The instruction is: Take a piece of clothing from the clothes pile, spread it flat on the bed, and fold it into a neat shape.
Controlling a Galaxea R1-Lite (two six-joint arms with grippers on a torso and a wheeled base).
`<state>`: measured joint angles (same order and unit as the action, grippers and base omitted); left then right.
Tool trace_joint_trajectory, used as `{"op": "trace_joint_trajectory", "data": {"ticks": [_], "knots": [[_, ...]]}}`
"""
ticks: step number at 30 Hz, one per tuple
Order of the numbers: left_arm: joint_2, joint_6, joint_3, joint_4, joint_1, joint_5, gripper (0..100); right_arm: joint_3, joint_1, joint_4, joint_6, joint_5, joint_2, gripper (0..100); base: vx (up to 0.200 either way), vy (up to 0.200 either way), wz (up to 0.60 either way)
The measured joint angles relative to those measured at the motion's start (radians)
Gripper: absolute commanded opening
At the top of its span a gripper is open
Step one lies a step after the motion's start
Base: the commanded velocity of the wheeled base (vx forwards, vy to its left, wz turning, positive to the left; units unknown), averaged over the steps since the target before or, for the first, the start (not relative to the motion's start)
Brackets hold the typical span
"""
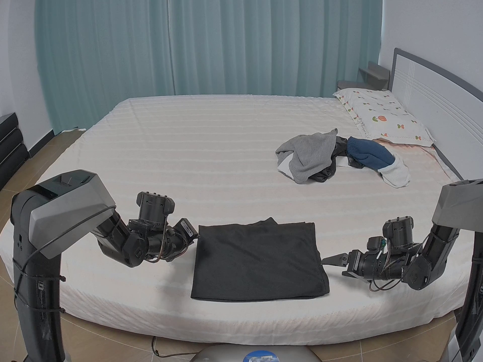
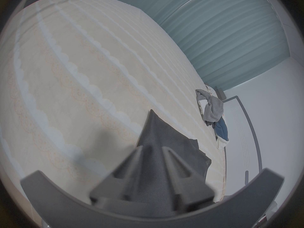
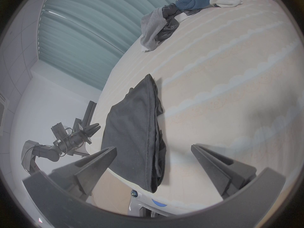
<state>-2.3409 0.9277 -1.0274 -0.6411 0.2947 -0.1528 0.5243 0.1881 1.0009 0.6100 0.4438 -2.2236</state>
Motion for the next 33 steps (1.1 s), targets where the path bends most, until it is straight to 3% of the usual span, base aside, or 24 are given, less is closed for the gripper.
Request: {"op": "trace_joint_trajectory", "data": {"ticks": [9, 26, 27, 33], "knots": [[-0.004, -0.163, 0.070, -0.104, 0.010, -0.009, 100, 0.023, -0.004, 0.000, 0.003, 0.000, -0.019, 100, 0.000, 0.000, 0.00], [-0.055, -0.225, 0.081, -0.143, 0.060, 0.005, 100, 0.037, -0.001, 0.000, 0.003, 0.002, -0.031, 100, 0.000, 0.000, 0.00], [-0.058, -0.225, 0.079, -0.147, 0.061, 0.005, 0, 0.038, -0.001, 0.000, 0.004, 0.003, -0.032, 100, 0.000, 0.000, 0.00], [-0.066, -0.221, 0.077, -0.155, 0.066, 0.006, 0, 0.042, -0.002, 0.001, 0.005, 0.002, -0.037, 100, 0.000, 0.000, 0.00]]}}
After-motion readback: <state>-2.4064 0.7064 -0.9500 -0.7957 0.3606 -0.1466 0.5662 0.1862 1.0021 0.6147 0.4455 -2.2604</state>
